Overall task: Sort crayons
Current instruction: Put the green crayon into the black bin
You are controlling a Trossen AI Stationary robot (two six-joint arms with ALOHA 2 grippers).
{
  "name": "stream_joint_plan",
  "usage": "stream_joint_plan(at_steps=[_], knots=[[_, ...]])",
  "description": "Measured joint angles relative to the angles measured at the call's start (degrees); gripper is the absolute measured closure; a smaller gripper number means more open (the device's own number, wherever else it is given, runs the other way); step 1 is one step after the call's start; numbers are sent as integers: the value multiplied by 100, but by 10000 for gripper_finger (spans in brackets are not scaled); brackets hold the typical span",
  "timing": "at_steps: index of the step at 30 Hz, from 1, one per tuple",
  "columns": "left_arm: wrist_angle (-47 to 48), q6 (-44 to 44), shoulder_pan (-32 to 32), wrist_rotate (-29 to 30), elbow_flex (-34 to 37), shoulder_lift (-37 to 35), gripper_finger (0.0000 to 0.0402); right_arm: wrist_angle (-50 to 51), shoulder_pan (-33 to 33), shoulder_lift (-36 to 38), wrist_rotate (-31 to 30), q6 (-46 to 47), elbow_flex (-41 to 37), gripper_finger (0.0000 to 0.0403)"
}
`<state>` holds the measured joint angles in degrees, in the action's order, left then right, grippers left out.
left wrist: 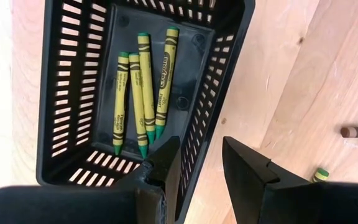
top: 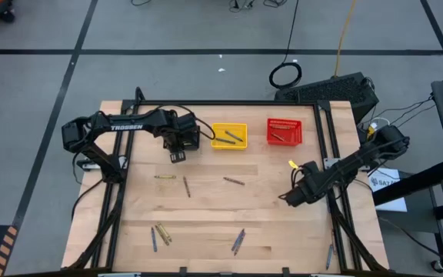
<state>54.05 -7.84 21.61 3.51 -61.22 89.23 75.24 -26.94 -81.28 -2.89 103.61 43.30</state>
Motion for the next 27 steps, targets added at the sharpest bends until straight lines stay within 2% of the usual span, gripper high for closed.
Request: stream_joint_plan(at_steps=[7,11,16,23,27], knots=[[-135,-2,0,-1,0,0,290,-199,411,-9,146,-13,199,403],[-159,-4,0,0,0,0,290,-416,765,-19,120,-401,204,403],[-160,-7,0,-2,0,0,290,-521,1215,-15,8,-1552,204,403],[-167,-9,0,-1,0,0,290,-398,1757,-15,-33,-3708,206,403],[-164,-9,0,0,0,0,290,-211,2075,-15,-32,-4061,208,403]])
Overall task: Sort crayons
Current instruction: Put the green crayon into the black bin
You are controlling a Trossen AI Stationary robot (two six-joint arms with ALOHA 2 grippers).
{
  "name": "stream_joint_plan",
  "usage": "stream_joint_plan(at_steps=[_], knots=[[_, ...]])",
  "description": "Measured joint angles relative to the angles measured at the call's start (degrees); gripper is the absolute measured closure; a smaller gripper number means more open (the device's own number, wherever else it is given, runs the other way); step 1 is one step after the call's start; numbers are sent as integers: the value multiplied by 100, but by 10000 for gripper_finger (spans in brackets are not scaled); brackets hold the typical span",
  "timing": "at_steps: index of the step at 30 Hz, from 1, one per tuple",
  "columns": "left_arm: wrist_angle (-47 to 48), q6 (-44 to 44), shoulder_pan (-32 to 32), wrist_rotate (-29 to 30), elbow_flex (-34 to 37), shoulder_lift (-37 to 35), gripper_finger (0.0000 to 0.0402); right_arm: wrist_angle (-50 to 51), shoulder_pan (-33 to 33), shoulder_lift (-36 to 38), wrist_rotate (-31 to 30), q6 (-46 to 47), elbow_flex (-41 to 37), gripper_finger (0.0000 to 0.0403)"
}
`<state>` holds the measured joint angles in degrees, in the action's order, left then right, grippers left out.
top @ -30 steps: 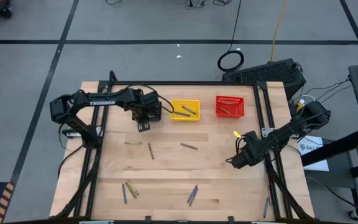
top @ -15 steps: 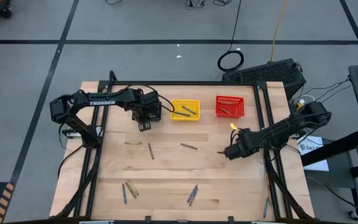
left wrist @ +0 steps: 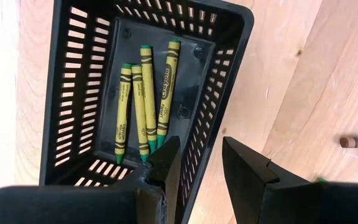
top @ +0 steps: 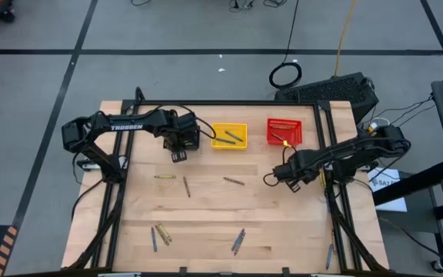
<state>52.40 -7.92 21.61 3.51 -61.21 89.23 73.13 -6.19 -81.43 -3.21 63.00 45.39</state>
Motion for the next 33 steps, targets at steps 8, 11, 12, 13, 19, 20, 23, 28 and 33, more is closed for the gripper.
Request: stream_joint_plan(at_steps=[8,11,12,13,19,20,23,28,33], knots=[[0,0,0,0,0,0,290,-114,502,-4,17,202,-329,403],[0,0,0,-1,0,0,290,-158,613,0,-22,201,-368,403],[0,0,0,-2,0,0,290,-158,644,-2,-23,192,-367,403],[-1,0,0,-1,0,0,290,-156,682,-2,-23,177,-367,403],[-2,4,0,-2,0,0,290,-3,1034,-2,41,-661,-404,403],[-2,7,0,-1,0,0,290,39,1091,-2,37,-733,-403,403],[-1,7,0,-2,0,0,290,173,1277,0,36,-969,-400,403],[-2,4,0,-2,0,0,290,185,1497,0,51,-1714,-398,403],[-2,7,0,-2,0,0,290,134,1740,0,42,-2303,-398,403]])
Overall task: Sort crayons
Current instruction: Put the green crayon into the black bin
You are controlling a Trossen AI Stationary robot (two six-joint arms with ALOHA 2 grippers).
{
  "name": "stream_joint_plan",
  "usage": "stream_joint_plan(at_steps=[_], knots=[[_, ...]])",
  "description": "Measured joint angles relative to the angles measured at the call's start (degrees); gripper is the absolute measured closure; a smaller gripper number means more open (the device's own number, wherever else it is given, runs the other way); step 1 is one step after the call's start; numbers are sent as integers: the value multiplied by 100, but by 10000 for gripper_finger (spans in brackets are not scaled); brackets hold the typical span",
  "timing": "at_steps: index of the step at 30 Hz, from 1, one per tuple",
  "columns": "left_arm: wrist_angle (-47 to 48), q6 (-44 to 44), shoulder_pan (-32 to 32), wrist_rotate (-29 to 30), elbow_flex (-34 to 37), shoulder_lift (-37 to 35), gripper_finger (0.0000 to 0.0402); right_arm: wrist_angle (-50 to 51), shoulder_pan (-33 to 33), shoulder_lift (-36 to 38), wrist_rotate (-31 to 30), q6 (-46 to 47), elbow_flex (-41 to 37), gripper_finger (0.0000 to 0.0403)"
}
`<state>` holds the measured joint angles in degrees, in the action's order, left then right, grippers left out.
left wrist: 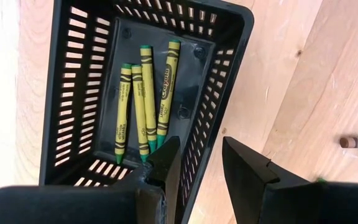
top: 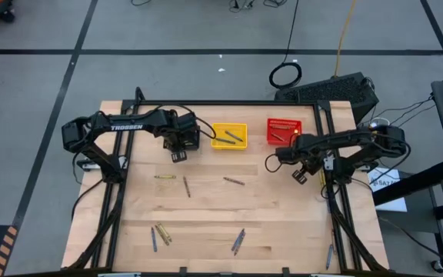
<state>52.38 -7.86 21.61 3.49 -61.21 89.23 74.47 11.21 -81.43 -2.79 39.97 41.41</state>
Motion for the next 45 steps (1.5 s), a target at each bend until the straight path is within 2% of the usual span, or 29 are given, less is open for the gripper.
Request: stream_joint_plan(at_steps=[10,15,23,28,35,40,45], knots=[[-3,-1,0,0,0,0,290,-44,542,0,-12,-725,4,403],[-5,-2,0,0,0,0,290,-59,677,0,307,-1051,7,403],[-91,0,0,0,0,0,290,-410,799,-39,438,-74,-333,403],[-97,-2,0,0,0,0,290,-720,797,-39,501,-29,-583,403],[-98,-1,1,0,0,0,290,-758,797,-39,385,206,-629,403],[-98,0,0,0,0,0,290,-690,801,-39,-14,761,-629,403],[-98,2,0,0,0,0,290,-687,924,-113,-15,767,-630,403]])
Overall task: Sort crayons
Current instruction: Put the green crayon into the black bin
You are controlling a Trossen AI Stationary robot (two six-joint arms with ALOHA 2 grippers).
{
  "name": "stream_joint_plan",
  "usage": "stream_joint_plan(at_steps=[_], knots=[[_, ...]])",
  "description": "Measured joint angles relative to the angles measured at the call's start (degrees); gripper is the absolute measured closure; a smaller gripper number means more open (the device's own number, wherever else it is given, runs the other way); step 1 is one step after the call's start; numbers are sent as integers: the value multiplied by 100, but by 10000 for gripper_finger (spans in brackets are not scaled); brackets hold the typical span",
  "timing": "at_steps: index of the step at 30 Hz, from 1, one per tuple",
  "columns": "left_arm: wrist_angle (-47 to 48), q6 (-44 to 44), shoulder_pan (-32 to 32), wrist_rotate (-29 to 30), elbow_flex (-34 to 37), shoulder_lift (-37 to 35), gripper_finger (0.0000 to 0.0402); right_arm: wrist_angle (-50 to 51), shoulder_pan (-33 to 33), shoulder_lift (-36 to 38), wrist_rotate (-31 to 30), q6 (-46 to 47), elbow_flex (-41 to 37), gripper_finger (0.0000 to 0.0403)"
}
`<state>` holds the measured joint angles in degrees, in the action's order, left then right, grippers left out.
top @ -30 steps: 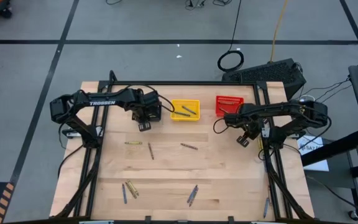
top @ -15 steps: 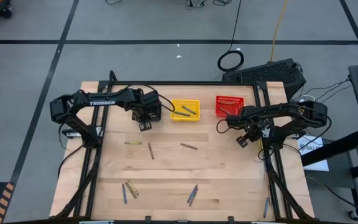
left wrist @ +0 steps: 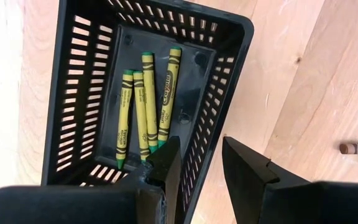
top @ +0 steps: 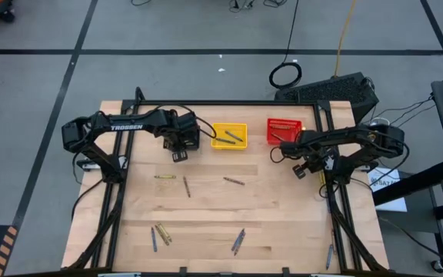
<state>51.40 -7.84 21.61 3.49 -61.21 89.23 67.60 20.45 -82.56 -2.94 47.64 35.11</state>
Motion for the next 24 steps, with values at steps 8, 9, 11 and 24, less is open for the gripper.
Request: stream_joint_plan(at_steps=[8,9,11,24], knots=[[0,-2,0,0,0,0,290,26,273,-371,-1,-31,-1,403],[-2,-2,1,0,0,0,290,27,286,-405,0,-33,-1,403],[-6,-2,2,0,0,0,290,25,288,-427,0,-42,3,403],[-201,-3,1,-1,0,0,290,316,288,-416,-15,9,293,403]])
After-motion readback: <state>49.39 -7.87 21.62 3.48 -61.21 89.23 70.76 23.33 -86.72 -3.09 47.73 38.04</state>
